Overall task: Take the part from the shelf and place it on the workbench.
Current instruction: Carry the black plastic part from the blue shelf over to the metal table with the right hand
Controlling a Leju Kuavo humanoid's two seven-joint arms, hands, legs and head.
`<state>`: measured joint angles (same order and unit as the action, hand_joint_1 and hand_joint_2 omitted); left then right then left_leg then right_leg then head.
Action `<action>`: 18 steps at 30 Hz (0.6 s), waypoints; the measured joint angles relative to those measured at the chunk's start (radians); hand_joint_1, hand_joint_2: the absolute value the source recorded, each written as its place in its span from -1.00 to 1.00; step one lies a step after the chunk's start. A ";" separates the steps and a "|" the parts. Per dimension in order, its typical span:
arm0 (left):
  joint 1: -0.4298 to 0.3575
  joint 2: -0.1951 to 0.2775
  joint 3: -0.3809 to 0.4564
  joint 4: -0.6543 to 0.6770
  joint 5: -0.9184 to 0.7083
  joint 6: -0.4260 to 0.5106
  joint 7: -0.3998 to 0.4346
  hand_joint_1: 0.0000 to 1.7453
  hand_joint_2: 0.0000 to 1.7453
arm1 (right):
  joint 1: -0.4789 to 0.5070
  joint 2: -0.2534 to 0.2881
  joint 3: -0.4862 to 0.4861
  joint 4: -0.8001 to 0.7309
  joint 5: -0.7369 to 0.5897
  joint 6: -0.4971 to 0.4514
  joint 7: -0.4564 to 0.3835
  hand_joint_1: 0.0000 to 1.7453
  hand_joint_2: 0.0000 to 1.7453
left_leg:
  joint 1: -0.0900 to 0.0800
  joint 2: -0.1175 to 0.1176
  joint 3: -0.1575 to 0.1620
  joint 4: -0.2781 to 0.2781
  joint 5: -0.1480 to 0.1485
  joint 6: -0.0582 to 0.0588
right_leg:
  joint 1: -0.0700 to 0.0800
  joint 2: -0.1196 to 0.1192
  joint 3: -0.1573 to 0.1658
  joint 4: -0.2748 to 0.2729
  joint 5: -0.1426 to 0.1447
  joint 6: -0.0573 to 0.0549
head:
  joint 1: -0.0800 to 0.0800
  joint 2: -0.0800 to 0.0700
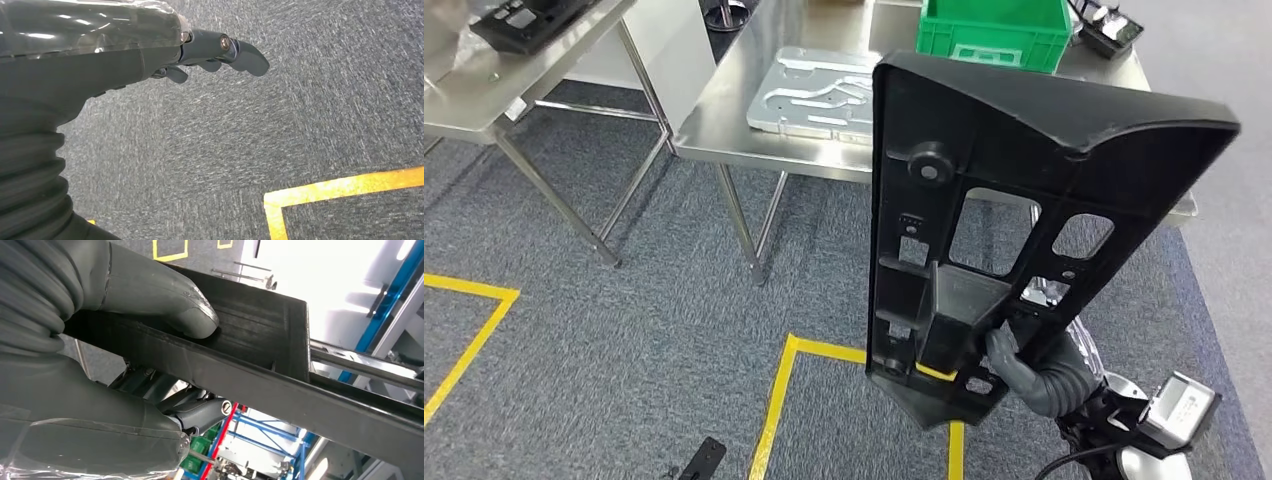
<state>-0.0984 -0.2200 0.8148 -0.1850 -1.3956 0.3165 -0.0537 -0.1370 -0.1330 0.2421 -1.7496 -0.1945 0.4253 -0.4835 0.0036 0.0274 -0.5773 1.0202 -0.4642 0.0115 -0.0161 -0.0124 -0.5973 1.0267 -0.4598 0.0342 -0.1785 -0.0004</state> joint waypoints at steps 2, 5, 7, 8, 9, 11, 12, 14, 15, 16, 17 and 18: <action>0.000 0.000 0.000 0.000 0.000 0.001 0.000 -1.00 1.00 | 0.000 0.002 -0.002 -0.001 0.000 0.000 0.002 1.00 1.00 | -0.001 0.002 0.001 -0.001 -0.001 -0.011 | 0.002 0.003 0.000 -0.003 -0.002 -0.010 | 0.000 0.000; 0.000 0.000 0.000 0.000 0.000 0.001 0.000 -1.00 1.00 | -0.003 0.008 -0.005 -0.003 0.001 0.000 0.002 1.00 1.00 | 0.003 -0.009 -0.020 0.056 -0.042 -0.027 | -0.003 0.005 0.007 -0.012 0.000 -0.029 | 0.000 0.000; 0.001 0.000 0.000 0.000 0.000 0.001 0.000 -1.00 1.00 | -0.006 0.013 -0.005 -0.004 0.001 0.002 0.006 1.00 1.00 | 0.006 -0.017 -0.078 0.182 -0.104 -0.033 | -0.003 0.009 0.009 -0.012 -0.001 -0.037 | 0.000 0.000; 0.002 0.000 0.000 0.000 0.000 0.001 0.000 -1.00 1.00 | -0.006 0.014 -0.005 -0.004 0.001 0.004 0.009 1.00 1.00 | 0.006 -0.018 -0.109 0.244 -0.126 -0.035 | -0.002 0.014 0.009 -0.012 -0.002 -0.038 | 0.000 0.000; 0.004 0.000 0.000 0.000 0.000 0.001 0.000 -1.00 1.00 | -0.005 0.014 -0.005 -0.004 0.000 0.006 0.012 1.00 1.00 | 0.006 -0.018 -0.128 0.280 -0.132 -0.035 | -0.002 0.021 0.010 -0.011 -0.002 -0.039 | 0.000 0.000; 0.005 0.000 0.000 0.000 0.000 0.001 0.000 -1.00 1.00 | -0.005 0.015 -0.005 -0.004 -0.001 0.010 0.017 1.00 1.00 | 0.007 -0.022 -0.112 0.237 -0.084 -0.031 | -0.001 0.039 0.013 -0.011 -0.004 -0.038 | 0.000 0.000; 0.006 0.000 0.000 0.000 0.000 0.001 0.000 -1.00 1.00 | -0.006 0.015 -0.005 -0.004 -0.001 0.011 0.018 1.00 1.00 | 0.007 -0.035 -0.080 0.165 -0.043 -0.026 | -0.001 0.050 0.016 -0.010 -0.005 -0.036 | 0.000 0.000; 0.006 0.002 0.000 0.000 0.000 0.002 0.000 -1.00 1.00 | -0.007 0.017 -0.005 -0.004 -0.002 0.012 0.019 1.00 1.00 | 0.008 -0.077 -0.023 0.043 0.007 -0.015 | -0.001 0.070 0.016 -0.009 -0.006 -0.030 | 0.000 0.000; 0.006 0.002 0.000 0.000 0.000 0.002 0.000 -1.00 1.00 | -0.008 0.018 -0.005 -0.004 -0.002 0.012 0.020 1.00 1.00 | 0.007 -0.092 -0.010 0.013 0.012 -0.012 | -0.003 0.079 0.012 -0.008 -0.005 -0.025 | 0.000 0.000; 0.006 0.003 0.000 0.000 0.000 0.002 0.000 -1.00 1.00 | -0.008 0.019 -0.005 -0.004 -0.003 0.012 0.021 1.00 1.00 | 0.006 -0.096 -0.007 0.006 0.007 -0.009 | -0.006 0.088 0.008 -0.009 -0.002 -0.019 | 0.000 0.000; 0.006 0.003 0.000 0.000 0.000 0.002 0.000 -1.00 1.00 | -0.007 0.019 -0.005 -0.004 -0.003 0.012 0.021 1.00 1.00 | 0.005 -0.088 -0.004 -0.001 0.007 -0.007 | -0.008 0.099 0.005 -0.012 0.000 -0.011 | 0.000 0.000; 0.005 0.002 0.000 0.000 0.000 0.002 0.001 -1.00 1.00 | -0.006 0.019 -0.006 -0.006 -0.003 0.012 0.021 1.00 1.00 | 0.007 -0.078 -0.001 -0.007 0.009 -0.003 | -0.008 0.098 0.004 -0.012 0.000 -0.005 | 0.000 0.000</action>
<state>-0.0934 -0.2175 0.8149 -0.1850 -1.3959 0.3185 -0.0528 -0.1433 -0.1139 0.2360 -1.7552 -0.1979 0.4377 -0.4621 0.0101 -0.0504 -0.5784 1.0128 -0.4547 0.0089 -0.0246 0.0855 -0.5934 1.0147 -0.4597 0.0292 -0.1785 -0.0004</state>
